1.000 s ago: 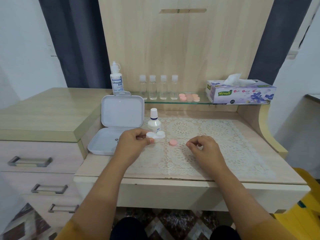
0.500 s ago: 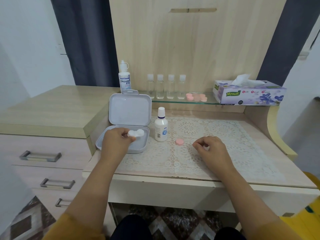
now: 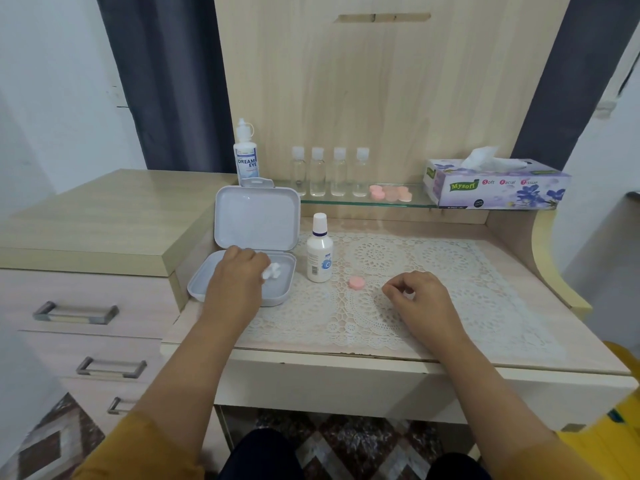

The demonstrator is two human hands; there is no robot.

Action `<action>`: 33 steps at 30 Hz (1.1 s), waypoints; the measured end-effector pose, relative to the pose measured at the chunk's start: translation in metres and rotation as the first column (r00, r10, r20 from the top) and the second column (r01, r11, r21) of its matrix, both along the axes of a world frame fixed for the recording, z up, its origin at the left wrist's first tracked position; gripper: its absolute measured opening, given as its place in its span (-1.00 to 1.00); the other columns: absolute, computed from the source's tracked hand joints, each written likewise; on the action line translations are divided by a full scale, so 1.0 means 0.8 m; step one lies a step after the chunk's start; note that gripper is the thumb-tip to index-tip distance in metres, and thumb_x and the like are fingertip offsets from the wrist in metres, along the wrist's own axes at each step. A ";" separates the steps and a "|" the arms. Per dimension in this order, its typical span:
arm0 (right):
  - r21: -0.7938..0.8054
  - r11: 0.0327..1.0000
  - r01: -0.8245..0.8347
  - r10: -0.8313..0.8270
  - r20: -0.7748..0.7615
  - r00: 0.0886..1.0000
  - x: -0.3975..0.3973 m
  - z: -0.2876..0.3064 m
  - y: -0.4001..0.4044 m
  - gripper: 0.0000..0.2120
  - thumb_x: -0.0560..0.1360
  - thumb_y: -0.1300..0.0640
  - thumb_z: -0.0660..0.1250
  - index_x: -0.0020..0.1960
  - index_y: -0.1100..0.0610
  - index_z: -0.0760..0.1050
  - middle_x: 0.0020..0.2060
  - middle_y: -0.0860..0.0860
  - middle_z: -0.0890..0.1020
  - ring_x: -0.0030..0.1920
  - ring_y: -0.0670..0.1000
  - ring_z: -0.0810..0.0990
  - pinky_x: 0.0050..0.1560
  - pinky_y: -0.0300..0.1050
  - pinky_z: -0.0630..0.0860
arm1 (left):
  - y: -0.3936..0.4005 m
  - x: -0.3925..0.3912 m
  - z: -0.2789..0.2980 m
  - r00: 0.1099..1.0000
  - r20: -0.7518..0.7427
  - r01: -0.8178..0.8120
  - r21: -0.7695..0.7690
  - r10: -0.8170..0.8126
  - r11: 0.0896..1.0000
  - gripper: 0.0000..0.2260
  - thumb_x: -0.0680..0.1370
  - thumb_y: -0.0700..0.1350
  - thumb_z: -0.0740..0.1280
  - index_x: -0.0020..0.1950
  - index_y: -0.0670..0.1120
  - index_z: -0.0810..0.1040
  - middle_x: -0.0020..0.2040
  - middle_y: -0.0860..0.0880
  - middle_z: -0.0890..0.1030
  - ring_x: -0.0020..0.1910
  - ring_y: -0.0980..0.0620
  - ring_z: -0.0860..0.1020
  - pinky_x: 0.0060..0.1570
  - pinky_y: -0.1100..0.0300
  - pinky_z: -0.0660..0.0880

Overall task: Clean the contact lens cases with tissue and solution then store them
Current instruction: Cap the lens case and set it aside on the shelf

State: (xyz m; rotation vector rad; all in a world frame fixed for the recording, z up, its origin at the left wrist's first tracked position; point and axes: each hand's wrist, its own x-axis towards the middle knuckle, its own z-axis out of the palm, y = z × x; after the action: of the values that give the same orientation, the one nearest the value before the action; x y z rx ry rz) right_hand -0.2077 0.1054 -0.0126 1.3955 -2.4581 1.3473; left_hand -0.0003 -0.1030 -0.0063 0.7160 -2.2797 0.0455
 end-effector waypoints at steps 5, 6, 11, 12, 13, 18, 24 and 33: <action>0.010 1.000 0.003 -0.003 -0.005 1.000 0.000 0.001 0.001 -0.86 0.53 0.08 0.33 -0.20 -0.04 0.57 -0.20 -0.16 0.60 -0.01 -0.16 0.44 -0.06 -0.38 0.30 | -0.013 0.002 0.004 0.997 0.067 0.046 -0.111 -0.038 0.993 -0.71 0.24 -0.50 0.43 -0.30 -0.17 0.45 -0.37 -0.06 0.44 -0.28 -0.06 0.31 -0.42 0.01 0.33; 0.011 1.000 0.004 -0.004 -0.006 1.000 0.000 0.001 0.000 -0.86 0.53 0.08 0.33 -0.20 -0.04 0.58 -0.20 -0.16 0.60 -0.02 -0.16 0.43 -0.06 -0.38 0.30 | -0.015 0.002 0.006 0.996 0.076 0.049 -0.126 -0.039 0.991 -0.70 0.22 -0.51 0.42 -0.29 -0.17 0.46 -0.36 -0.06 0.44 -0.27 -0.05 0.31 -0.42 -0.01 0.35; 0.014 1.000 0.000 0.000 -0.005 1.000 0.000 0.000 0.000 -0.86 0.53 0.09 0.33 -0.20 -0.04 0.57 -0.20 -0.16 0.60 -0.02 -0.17 0.43 -0.05 -0.38 0.29 | -0.017 0.006 0.013 0.996 0.075 0.069 -0.185 -0.056 0.980 -0.73 0.25 -0.52 0.40 -0.26 -0.18 0.49 -0.33 -0.08 0.45 -0.26 -0.08 0.32 -0.37 0.00 0.33; 0.013 1.000 0.000 0.000 -0.006 1.000 -0.001 0.000 0.000 -0.86 0.53 0.09 0.33 -0.19 -0.03 0.58 -0.20 -0.16 0.60 -0.02 -0.17 0.43 -0.04 -0.38 0.29 | -0.018 0.006 0.012 0.995 0.078 0.079 -0.191 -0.065 0.978 -0.72 0.24 -0.52 0.40 -0.26 -0.18 0.48 -0.33 -0.07 0.44 -0.26 -0.06 0.31 -0.38 0.01 0.33; 0.014 1.000 0.001 -0.001 -0.006 1.000 -0.001 -0.001 0.000 -0.87 0.53 0.09 0.33 -0.19 -0.03 0.58 -0.20 -0.16 0.60 -0.02 -0.17 0.43 -0.04 -0.38 0.29 | -0.019 0.006 0.011 0.994 0.083 0.088 -0.196 -0.073 0.977 -0.71 0.23 -0.52 0.41 -0.26 -0.17 0.48 -0.33 -0.07 0.44 -0.26 -0.05 0.30 -0.39 0.01 0.34; 0.012 1.000 -0.001 0.001 -0.008 1.000 -0.001 -0.001 0.000 -0.87 0.53 0.09 0.33 -0.18 -0.02 0.58 -0.19 -0.15 0.60 -0.01 -0.15 0.44 -0.04 -0.39 0.29 | -0.018 0.009 0.011 0.998 0.024 0.064 -0.206 -0.060 0.976 -0.76 0.29 -0.50 0.41 -0.22 -0.21 0.50 -0.31 -0.11 0.48 -0.26 -0.12 0.36 -0.38 0.03 0.32; 0.011 1.000 0.001 -0.001 -0.001 1.000 0.001 0.001 0.001 -0.88 0.53 0.08 0.34 -0.18 -0.02 0.58 -0.20 -0.16 0.59 -0.02 -0.18 0.43 -0.04 -0.38 0.30 | -0.023 0.010 0.007 0.999 0.009 0.050 -0.218 -0.049 0.975 -0.74 0.28 -0.49 0.42 -0.25 -0.19 0.46 -0.33 -0.09 0.45 -0.29 -0.10 0.34 -0.34 0.10 0.24; 0.017 1.000 0.004 -0.004 -0.008 1.000 0.001 0.002 0.001 -0.88 0.53 0.09 0.34 -0.17 0.00 0.59 -0.20 -0.15 0.59 -0.02 -0.17 0.44 -0.05 -0.38 0.30 | -0.023 0.009 -0.003 1.000 -0.010 0.014 -0.170 -0.015 0.985 -0.73 0.29 -0.49 0.43 -0.22 -0.18 0.49 -0.31 -0.08 0.47 -0.28 -0.10 0.36 -0.38 0.02 0.33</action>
State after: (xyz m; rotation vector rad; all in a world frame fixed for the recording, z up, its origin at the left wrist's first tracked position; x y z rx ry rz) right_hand -0.2068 0.1059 -0.0114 1.3962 -2.4718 1.3213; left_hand 0.0073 -0.1210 -0.0089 0.6088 -2.2382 0.2255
